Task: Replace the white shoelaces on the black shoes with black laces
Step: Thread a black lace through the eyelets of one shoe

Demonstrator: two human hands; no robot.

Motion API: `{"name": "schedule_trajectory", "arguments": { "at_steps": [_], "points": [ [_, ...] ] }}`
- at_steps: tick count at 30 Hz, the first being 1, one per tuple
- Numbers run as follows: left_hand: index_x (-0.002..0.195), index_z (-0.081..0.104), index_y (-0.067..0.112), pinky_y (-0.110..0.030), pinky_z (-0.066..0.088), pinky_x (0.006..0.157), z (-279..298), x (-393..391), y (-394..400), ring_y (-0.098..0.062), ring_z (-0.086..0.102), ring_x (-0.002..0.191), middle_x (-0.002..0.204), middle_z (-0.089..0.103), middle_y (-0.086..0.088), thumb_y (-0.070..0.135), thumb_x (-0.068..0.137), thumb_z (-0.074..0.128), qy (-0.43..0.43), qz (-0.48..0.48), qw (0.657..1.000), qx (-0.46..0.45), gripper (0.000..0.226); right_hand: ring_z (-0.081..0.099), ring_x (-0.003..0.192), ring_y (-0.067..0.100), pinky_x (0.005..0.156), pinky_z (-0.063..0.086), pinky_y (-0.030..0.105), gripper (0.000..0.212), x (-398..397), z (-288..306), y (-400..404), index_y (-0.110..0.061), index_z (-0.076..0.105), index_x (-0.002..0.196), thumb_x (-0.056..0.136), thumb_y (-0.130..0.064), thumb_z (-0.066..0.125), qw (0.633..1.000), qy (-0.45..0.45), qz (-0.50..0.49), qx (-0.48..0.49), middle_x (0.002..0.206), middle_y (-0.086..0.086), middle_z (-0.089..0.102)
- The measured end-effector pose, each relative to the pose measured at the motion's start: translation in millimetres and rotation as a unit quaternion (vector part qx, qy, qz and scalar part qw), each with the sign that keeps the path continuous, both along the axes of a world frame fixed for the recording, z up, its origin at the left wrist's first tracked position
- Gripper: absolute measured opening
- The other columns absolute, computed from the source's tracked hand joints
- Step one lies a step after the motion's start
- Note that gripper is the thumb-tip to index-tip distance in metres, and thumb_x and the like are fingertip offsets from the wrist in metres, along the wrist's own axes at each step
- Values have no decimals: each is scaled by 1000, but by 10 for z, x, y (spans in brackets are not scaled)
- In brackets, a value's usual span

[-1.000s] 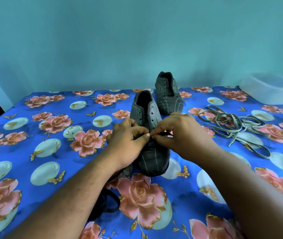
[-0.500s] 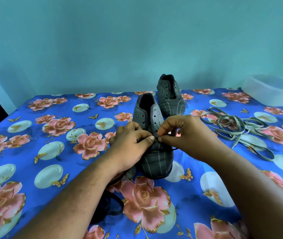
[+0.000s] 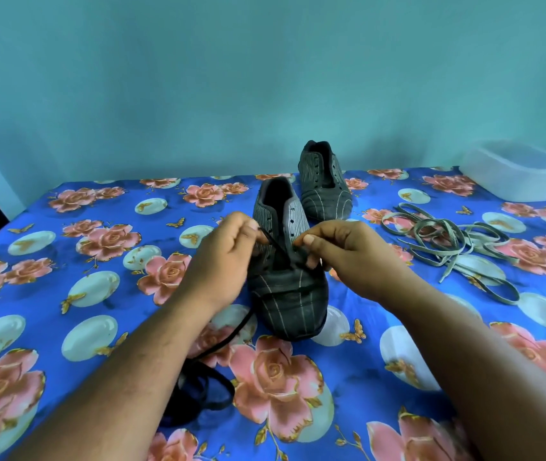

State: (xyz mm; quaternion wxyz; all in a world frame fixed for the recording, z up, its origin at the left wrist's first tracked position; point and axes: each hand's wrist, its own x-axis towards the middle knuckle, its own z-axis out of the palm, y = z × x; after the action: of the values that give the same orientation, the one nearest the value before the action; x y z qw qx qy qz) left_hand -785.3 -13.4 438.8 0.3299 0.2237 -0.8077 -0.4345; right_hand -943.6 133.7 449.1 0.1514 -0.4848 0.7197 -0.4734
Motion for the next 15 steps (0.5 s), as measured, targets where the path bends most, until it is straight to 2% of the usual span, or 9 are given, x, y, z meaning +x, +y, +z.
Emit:
{"name": "schedule_trajectory", "arguments": {
  "at_steps": [2, 5, 6, 8, 10, 11, 13, 15],
  "points": [
    [91, 59, 28, -35, 50, 80, 36, 28, 1, -18, 70, 92, 91, 71, 9, 34, 109, 42, 52, 3, 998, 30, 25, 59, 63, 11, 61, 48, 32, 13, 23, -15, 0, -27, 74, 98, 99, -35, 64, 999, 38, -3, -16, 70, -5, 69],
    [97, 59, 23, -48, 51, 81, 60, 41, 56, -33, 65, 98, 99, 69, -8, 39, 108, 42, 51, -30, 998, 22, 26, 56, 65, 12, 64, 49, 36, 18, 119, -20, -5, -33, 73, 106, 91, -42, 72, 992, 124, 22, -23, 66, -8, 58],
    [100, 60, 19, -49, 51, 82, 73, 46, 75, -34, 63, 100, 102, 68, -14, 40, 107, 42, 46, -39, 998, 15, 28, 53, 64, 11, 64, 48, 38, 16, 147, -25, -20, -33, 73, 102, 89, -42, 73, 989, 144, 33, -29, 65, -9, 54],
    [106, 65, 17, -40, 51, 81, 81, 59, 77, -25, 64, 103, 105, 70, -9, 41, 104, 43, 32, -61, 998, 6, 33, 49, 64, 9, 63, 47, 38, 5, 162, -33, -55, -31, 71, 88, 89, -35, 74, 987, 146, 44, -44, 65, -8, 51],
    [115, 67, 26, -29, 49, 90, 51, 65, 43, -9, 63, 109, 110, 70, 6, 50, 103, 45, 9, -92, 996, -10, 34, 47, 62, 5, 61, 43, 28, 15, 155, -22, -62, -26, 67, 79, 92, -26, 74, 993, 96, 42, -52, 66, -7, 55],
    [121, 65, 31, -28, 48, 96, 25, 66, 25, -4, 60, 113, 113, 68, 12, 55, 101, 47, -12, -109, 994, -30, 36, 46, 61, 2, 58, 41, 22, 17, 154, 3, -53, -24, 67, 78, 94, -23, 72, 996, 45, 38, -64, 66, -8, 57],
    [138, 57, 36, -33, 44, 108, -35, 59, -5, -2, 52, 126, 127, 61, 20, 65, 93, 53, -65, -122, 984, -112, 54, 49, 62, 3, 55, 40, 15, 16, 149, 87, -11, -17, 67, 81, 97, -20, 67, 992, -73, 20, -99, 70, -5, 61],
    [148, 46, 39, -39, 36, 116, -69, 50, -17, -4, 43, 135, 140, 52, 18, 72, 85, 57, -107, -119, 969, -187, 72, 54, 66, 6, 57, 46, 17, 16, 89, 160, 30, -11, 66, 87, 100, -20, 63, 978, -157, -14, -138, 75, -1, 66]
  ]
}}
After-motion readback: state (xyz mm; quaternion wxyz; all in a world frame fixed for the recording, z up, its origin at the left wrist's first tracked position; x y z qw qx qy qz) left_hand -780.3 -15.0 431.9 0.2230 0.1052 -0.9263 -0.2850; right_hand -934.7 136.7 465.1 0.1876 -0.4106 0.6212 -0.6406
